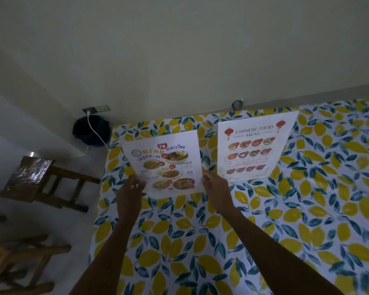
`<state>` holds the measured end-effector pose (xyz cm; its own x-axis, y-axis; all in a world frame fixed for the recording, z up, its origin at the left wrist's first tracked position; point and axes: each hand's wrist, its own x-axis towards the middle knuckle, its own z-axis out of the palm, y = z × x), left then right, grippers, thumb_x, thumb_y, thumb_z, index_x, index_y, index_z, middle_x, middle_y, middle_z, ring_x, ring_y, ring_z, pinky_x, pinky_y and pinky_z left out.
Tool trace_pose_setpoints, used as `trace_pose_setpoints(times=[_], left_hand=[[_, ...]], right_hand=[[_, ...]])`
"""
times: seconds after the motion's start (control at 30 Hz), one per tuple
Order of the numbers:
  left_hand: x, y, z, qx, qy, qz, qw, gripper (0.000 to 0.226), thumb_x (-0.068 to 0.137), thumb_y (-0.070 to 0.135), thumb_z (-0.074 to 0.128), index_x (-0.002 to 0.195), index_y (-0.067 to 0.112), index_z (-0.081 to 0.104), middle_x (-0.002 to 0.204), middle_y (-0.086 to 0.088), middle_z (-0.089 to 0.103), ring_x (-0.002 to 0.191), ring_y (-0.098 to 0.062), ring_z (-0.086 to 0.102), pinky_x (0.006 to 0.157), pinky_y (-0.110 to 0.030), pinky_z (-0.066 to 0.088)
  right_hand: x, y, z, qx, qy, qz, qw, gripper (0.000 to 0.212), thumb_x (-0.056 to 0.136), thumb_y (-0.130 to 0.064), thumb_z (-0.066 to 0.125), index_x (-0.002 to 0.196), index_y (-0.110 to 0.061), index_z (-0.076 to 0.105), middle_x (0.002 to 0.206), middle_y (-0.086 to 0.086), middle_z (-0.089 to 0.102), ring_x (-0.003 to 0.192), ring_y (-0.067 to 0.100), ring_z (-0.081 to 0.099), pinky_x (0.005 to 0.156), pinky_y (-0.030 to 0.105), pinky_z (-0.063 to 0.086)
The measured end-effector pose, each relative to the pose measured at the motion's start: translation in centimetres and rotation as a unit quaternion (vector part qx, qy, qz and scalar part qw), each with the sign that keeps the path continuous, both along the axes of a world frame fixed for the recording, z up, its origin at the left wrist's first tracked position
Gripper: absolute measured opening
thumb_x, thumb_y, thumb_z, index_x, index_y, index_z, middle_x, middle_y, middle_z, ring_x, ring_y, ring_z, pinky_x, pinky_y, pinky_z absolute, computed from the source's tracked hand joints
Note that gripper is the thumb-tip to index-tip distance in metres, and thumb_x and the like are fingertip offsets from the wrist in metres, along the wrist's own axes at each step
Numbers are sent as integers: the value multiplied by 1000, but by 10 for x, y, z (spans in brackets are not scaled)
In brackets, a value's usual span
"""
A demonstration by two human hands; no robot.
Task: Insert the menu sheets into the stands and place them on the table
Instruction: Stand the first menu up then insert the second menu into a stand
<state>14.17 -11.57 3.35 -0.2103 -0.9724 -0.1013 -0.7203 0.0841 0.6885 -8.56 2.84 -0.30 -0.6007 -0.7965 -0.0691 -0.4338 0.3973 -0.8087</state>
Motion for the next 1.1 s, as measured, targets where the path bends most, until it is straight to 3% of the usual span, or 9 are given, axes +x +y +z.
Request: trace_pose_setpoints(times=[0.1,0.23,0.33,0.47,0.57,0.63,0.77,0.97,1.1], left_hand=[[-4,-2,1,-1,1,8,1000,10,93,30,65,96,20,63,93,-3,70,76,-18,67,65,-41,58],[-7,-4,0,5,17,8,1000,18,94,27,64,106,14,66,99,-3,71,76,-10,66,62,-37,61],[-5,-6,-3,-1,13,8,1000,16,93,29,65,102,16,65,98,-2,71,77,-13,67,64,-41,61],[-4,-7,-6,-22,-8,1,1000,14,92,29,66,96,15,64,93,-3,71,74,-17,66,61,-35,58],[-6,-6,-7,-18,6,6,1000,13,93,26,66,98,14,64,96,-3,70,72,-14,64,54,-27,53],[-7,-5,-8,-17,15,12,1000,14,93,26,66,99,14,64,99,-4,71,74,-15,64,59,-35,56],[-10,-4,-9,-8,2,29,1000,22,92,27,65,108,12,64,105,-5,71,71,-11,59,68,-32,47],[-8,12,-4,22,39,11,999,51,92,25,66,138,12,48,126,-13,65,99,-27,65,77,-39,54],[2,31,3,5,38,-11,999,60,91,31,68,140,11,43,131,-13,58,114,-30,61,88,-45,54]], right_hand=[[-1,-1,2,-5,5,-5,1000,23,99,-24,46,110,-16,65,83,5,68,72,18,61,60,28,45],[-2,-3,5,-9,22,-6,1000,23,100,-25,46,104,-12,64,76,-1,59,67,16,54,53,12,32],[-1,-3,3,-14,30,-13,999,20,100,-23,48,102,-11,65,78,5,64,67,17,56,52,23,34],[-1,-6,0,-9,44,-16,999,22,100,-26,47,103,-13,64,79,12,68,69,25,62,58,35,46],[-1,-5,-2,-22,45,-21,999,24,100,-29,46,106,-14,64,80,12,68,70,25,63,60,38,50],[0,-4,-3,-30,47,-19,998,24,100,-28,47,108,-14,64,82,12,69,71,26,64,60,39,52],[1,-6,-5,4,26,-28,999,23,99,-26,49,109,-12,65,94,13,72,85,28,67,70,37,55],[5,1,12,45,-45,-7,998,32,97,-27,51,125,-12,57,114,16,69,102,33,66,84,43,56],[11,15,29,55,-12,13,998,36,96,-26,51,129,-11,53,119,17,67,107,35,64,88,45,54]])
